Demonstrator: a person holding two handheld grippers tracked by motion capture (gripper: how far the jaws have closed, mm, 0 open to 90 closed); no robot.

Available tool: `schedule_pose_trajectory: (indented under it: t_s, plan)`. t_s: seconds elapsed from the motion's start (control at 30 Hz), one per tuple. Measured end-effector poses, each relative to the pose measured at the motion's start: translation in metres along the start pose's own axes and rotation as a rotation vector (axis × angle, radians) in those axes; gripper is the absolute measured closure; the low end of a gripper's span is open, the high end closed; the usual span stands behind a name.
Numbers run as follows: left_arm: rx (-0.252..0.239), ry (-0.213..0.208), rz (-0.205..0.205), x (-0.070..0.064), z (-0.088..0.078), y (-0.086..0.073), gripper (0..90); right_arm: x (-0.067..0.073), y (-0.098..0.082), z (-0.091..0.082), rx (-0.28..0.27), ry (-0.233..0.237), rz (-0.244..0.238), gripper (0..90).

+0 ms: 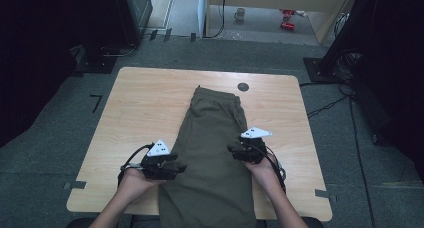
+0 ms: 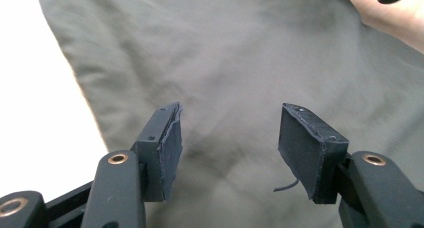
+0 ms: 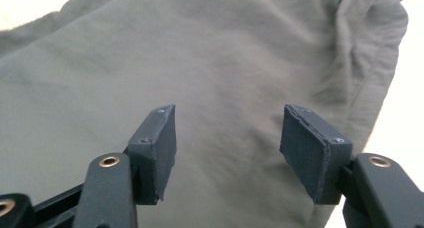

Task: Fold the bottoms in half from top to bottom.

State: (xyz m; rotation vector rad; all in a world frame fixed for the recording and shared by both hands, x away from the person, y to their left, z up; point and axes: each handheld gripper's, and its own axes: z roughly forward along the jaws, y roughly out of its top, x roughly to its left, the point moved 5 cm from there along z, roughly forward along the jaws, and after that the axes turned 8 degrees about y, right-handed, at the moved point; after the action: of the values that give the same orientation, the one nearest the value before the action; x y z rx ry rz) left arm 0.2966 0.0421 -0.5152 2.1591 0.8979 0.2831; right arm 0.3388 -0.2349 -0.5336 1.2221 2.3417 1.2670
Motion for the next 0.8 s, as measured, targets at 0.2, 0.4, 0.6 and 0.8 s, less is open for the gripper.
schedule_pose_trajectory:
  t_s: [0.2,0.4,0.6,0.8]
  plan:
    - [0.003,0.018,-0.016,0.018,0.004,0.008,41.9,-0.006,0.008,0.003,0.013,-0.006,-0.006,39.4]
    - [-0.015,0.055,-0.019,0.037,0.007,0.022,41.9,-0.014,0.013,0.006,0.028,0.009,0.014,42.5]
    - [-0.028,0.066,-0.021,0.052,0.012,0.041,42.2,-0.029,0.028,0.002,-0.002,-0.023,0.036,40.4]
    - [-0.004,0.073,-0.024,0.071,0.03,0.051,42.5,-0.046,0.035,0.004,-0.009,-0.047,0.061,37.9]
